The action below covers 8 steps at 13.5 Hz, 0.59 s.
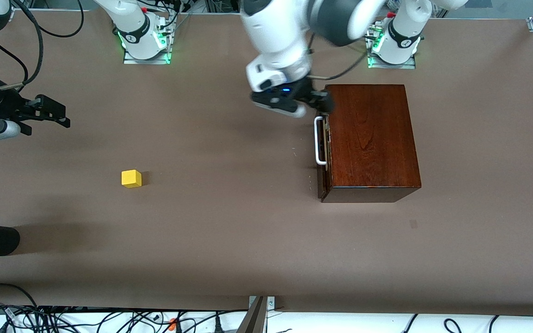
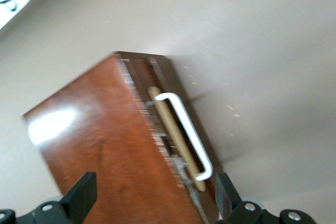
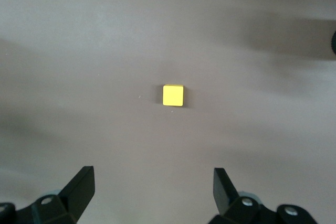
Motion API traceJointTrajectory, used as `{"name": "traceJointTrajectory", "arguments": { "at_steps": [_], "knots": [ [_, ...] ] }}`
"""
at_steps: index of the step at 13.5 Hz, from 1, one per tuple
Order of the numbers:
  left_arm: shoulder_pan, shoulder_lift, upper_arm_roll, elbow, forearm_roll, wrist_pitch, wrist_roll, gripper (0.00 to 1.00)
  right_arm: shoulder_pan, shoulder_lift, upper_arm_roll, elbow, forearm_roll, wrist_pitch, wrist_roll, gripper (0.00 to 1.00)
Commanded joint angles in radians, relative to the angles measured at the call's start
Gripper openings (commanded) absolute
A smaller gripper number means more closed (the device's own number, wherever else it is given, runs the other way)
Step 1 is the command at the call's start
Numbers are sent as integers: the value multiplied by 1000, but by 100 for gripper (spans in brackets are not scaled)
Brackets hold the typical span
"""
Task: Open drawer, take yellow block, close drawer
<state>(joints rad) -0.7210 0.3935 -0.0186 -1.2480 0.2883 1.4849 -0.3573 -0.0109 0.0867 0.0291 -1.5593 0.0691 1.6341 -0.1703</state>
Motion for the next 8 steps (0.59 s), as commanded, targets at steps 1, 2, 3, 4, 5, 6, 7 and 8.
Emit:
{"name": "traceJointTrajectory", "arguments": {
  "at_steps": [1,2,3,4,5,6,7,8],
  "knots": [
    [179,-56,-26,-14,-99,-5,-19,100,-6,11,0,24,-5,22,-9,100],
    [252,-91,-24,-16,-145,-6,-12,100,-6,11,2,24,-6,24,-8,100],
    [305,-120,-23,-30,-167,-9,-12,100,-6,11,2,24,-5,26,-8,100],
    [340,-140,-12,-39,-173,-35,-9,100,-6,11,2,24,-5,32,-9,100],
    [388,-160,-11,-39,-216,-61,-5,100,-4,11,2,24,-3,36,-9,100],
    [429,-180,-6,-47,-262,-89,15,100,-4,11,2,24,-3,36,-9,100],
    [463,-212,-4,-79,-267,-94,59,100,-6,11,2,24,-3,36,-11,100],
    [494,-238,11,-112,-273,-86,111,100,-4,11,2,24,-2,36,-11,100]
  ]
}}
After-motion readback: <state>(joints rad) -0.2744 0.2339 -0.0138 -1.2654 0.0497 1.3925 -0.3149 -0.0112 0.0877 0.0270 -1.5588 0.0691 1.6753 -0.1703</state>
